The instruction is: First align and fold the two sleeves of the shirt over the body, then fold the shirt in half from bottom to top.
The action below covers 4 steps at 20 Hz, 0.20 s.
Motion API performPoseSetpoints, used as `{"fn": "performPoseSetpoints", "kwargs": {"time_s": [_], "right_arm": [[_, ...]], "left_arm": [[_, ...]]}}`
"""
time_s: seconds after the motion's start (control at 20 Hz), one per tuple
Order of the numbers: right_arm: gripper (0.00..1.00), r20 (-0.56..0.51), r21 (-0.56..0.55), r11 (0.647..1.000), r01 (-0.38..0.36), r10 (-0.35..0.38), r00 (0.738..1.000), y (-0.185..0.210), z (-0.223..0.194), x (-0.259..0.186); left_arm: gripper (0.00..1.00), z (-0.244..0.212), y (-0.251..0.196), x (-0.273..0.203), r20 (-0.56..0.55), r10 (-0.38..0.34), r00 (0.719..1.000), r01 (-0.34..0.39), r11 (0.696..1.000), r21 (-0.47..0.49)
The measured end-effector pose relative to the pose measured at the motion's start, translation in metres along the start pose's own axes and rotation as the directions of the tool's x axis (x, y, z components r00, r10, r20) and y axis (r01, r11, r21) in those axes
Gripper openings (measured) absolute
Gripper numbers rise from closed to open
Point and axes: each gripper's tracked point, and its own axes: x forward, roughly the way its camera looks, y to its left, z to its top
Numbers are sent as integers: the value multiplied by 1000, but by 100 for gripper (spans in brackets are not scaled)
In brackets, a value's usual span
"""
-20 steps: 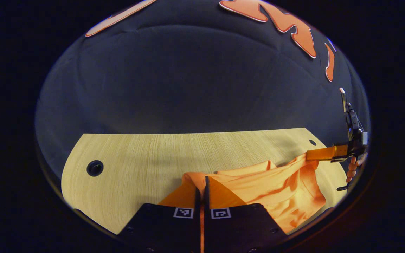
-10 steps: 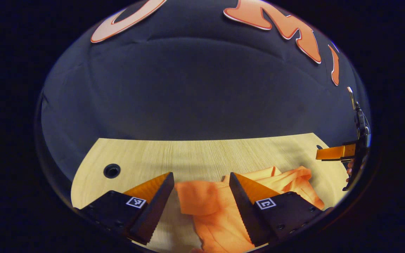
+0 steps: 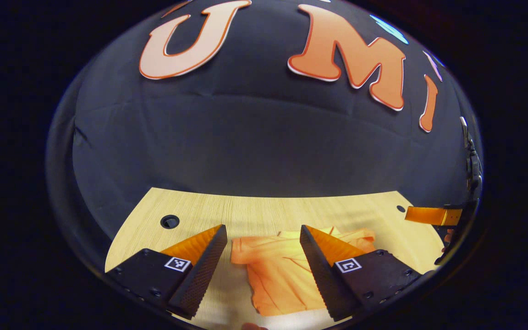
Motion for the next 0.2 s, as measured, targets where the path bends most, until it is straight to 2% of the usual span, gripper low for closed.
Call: {"fn": "performPoseSetpoints", "kwargs": {"time_s": [0.2], "right_arm": [[90,56,-68,998,4,0,998,2,0,-44]], "left_arm": [[98,9,-17,-56,62,9,998,-9,1000,-1]]}}
